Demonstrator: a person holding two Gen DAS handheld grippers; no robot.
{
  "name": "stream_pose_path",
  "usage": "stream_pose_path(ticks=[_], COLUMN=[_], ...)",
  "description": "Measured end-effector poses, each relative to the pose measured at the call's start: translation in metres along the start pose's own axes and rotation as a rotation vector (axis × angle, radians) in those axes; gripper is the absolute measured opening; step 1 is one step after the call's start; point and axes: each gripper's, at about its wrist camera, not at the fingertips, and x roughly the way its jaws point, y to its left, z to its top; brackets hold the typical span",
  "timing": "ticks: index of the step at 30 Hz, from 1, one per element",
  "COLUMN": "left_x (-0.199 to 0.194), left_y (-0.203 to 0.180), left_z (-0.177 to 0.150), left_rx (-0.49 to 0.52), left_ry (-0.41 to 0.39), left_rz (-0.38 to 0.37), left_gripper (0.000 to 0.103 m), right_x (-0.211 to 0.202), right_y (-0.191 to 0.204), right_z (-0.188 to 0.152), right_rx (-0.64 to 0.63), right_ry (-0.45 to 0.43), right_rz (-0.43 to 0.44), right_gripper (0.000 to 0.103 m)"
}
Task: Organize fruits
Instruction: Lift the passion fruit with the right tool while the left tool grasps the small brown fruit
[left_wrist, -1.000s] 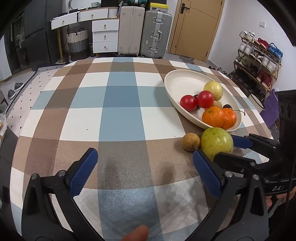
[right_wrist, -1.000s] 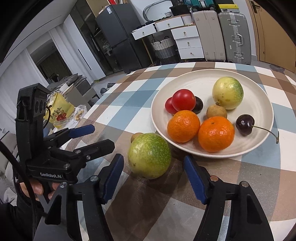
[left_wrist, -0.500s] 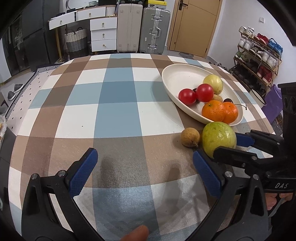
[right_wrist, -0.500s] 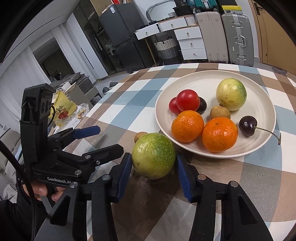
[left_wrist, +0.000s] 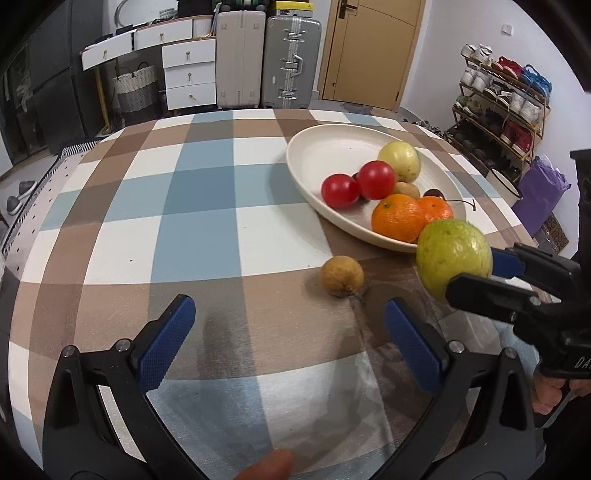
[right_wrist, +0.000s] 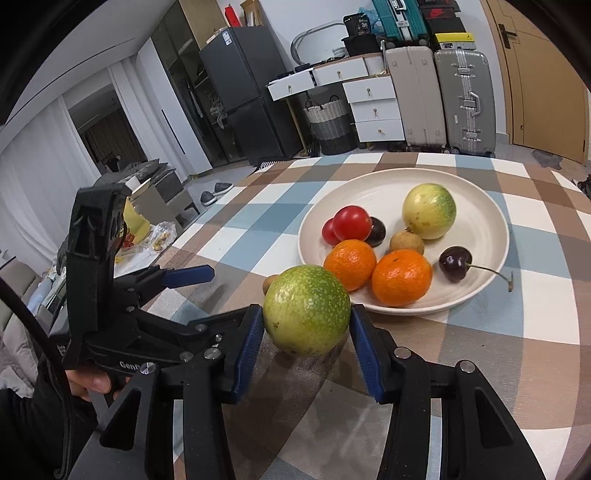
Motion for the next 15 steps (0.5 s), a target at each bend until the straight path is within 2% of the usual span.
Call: stream_pose_path(ticks=[2, 4, 7, 9, 10, 12, 15], left_x=[0.001, 0.002, 0.006, 0.01, 0.011, 0.013, 0.014], left_y=[-0.005, -0.006, -0.009, -0.011, -0.014, -0.019, -0.023], left_z=[0.0, 0.001, 0.003, 0.004, 0.004, 0.005, 0.006], left_rx=[0.017, 0.022, 0.026, 0.027, 0.035, 0.053, 0.058], left_ry=[0.002, 0.003, 0.013, 0.032, 0.032, 0.033, 0.033], left_rz=[-0.009, -0.003, -0.041, -0.08, -0.074, -0.086, -0.091], left_gripper=[0.101, 0.094, 0.082, 0.068, 0.067, 0.058, 0.057], right_x=[-0.006, -0.013, -0.024, -0.033, -0.038, -0.043, -0.046], right_y=[-0.002, -0.006, -0.011, -0.016, -0.019, -0.025, -0.034], right_z=[0.001, 0.002, 0.004, 0.006, 0.007, 0.008, 0.008], right_rx=[0.004, 0.017, 0.025, 0.032, 0.039, 0.061, 0.083], right_ry=[-0.018, -0.04, -0.072, -0.098, -0.112, -0.123, -0.131], right_rz=[-0.004, -0.006, -0.017, -0.022, -0.035, -0.045, -0.069], right_gripper=[0.048, 0.048, 0.048, 0.048, 0.048, 0.048, 0.048])
